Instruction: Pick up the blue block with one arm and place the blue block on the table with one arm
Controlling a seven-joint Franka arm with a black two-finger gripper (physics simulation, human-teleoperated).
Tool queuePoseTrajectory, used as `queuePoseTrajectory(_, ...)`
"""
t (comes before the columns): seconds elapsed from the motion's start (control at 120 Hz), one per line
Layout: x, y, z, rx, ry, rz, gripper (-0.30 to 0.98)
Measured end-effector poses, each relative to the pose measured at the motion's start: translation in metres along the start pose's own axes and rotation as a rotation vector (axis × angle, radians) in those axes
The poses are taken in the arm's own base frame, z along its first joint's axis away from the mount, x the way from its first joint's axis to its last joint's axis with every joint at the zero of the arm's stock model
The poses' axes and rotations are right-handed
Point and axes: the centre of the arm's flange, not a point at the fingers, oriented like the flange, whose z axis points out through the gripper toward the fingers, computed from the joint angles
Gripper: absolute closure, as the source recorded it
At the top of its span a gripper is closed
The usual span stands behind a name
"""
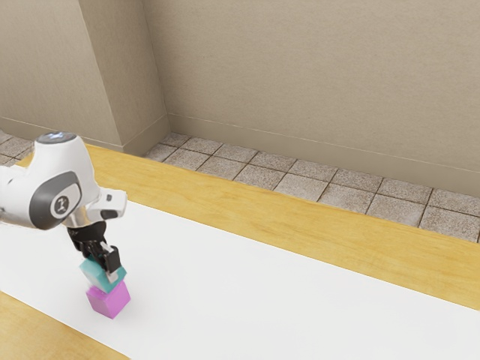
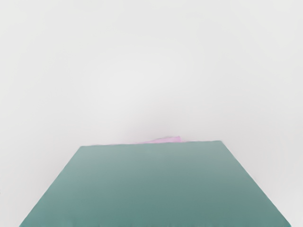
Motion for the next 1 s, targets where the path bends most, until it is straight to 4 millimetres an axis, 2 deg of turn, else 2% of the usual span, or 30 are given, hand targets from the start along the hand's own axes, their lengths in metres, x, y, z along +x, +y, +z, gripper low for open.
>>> queuePoseTrajectory(0.108,0.025,0.023,-0.027,0.036,0.047,0.068,0.31)
queuePoseTrajectory(0.183,0.045,0.036,-0.037,0.039,0.061,0.103,0.31)
queuePoseTrajectory(0.325,0.081,0.044,-0.017,-0.006,0.016,0.143,0.32)
queuePoseTrajectory(0.567,0.093,0.046,0.005,-0.028,-0.031,0.162,0.31)
queuePoseTrajectory(0.775,0.095,0.048,0.008,-0.032,-0.037,0.174,0.13)
queuePoseTrajectory(0.833,0.094,0.048,-0.004,-0.017,-0.016,0.175,0.10)
queuePoseTrajectory(0.908,0.090,0.047,-0.034,0.018,0.026,0.175,0.07)
queuePoseTrajectory(1.0,0.085,0.056,-0.061,0.051,0.060,0.191,0.05)
